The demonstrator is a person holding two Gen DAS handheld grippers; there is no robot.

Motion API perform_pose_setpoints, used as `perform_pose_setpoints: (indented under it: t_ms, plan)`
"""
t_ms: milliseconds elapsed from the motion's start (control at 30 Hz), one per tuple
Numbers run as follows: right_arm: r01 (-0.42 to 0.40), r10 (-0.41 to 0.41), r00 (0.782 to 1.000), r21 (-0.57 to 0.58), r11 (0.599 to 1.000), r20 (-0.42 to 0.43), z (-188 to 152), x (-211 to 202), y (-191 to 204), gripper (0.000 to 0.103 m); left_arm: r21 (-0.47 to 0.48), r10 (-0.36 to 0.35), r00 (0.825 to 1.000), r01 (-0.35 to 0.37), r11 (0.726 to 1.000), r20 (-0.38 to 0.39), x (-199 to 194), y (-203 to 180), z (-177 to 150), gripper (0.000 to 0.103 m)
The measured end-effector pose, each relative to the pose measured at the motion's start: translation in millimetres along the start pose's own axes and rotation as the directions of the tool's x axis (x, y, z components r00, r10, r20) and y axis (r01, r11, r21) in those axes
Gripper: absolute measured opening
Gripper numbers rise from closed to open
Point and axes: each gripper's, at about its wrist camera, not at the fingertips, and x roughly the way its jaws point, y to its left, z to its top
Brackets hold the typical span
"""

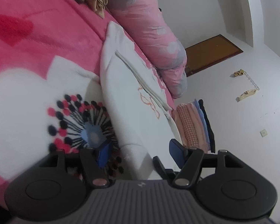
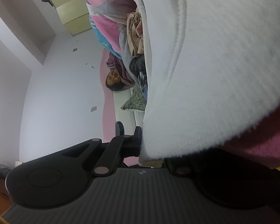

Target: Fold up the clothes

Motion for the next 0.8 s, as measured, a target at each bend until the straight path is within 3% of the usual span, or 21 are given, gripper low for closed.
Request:
perform_pose_setpoints:
  t_ms: [167,333,567,633,800]
  plan:
    - [0.006,-0.007,1.000,-0.017,1.000,-0.027,11,8,5,0.004,-0.033,-0.018,0.999,0.016,0.999,-0.037,19,4,4,0.058]
    - [0.013,-0.016,0.998,-0.048,0.999,-0.065,22,13,11,0.004,-0.033,0.011,0.995,-0.014,0.999,-0.097,36,6,7,0.039]
    - [0.048,-0.062,0.989,-0.103,0.993,-0.131,38,20,18,0.006,-0.012,0.033,0.990,-0.035,0.999,-0.137,46,10,8,0.031]
    - [0.062,-0.081,0.984,-0.122,0.991,-0.156,42,23,21,0.006,-0.009,0.055,0.988,-0.057,0.998,-0.141,48,11,8,0.020]
    - [0.076,-0.108,0.969,-0.145,0.986,-0.224,54,27,31,0.008,0.019,0.106,0.983,-0.105,0.994,-0.149,50,7,7,0.018]
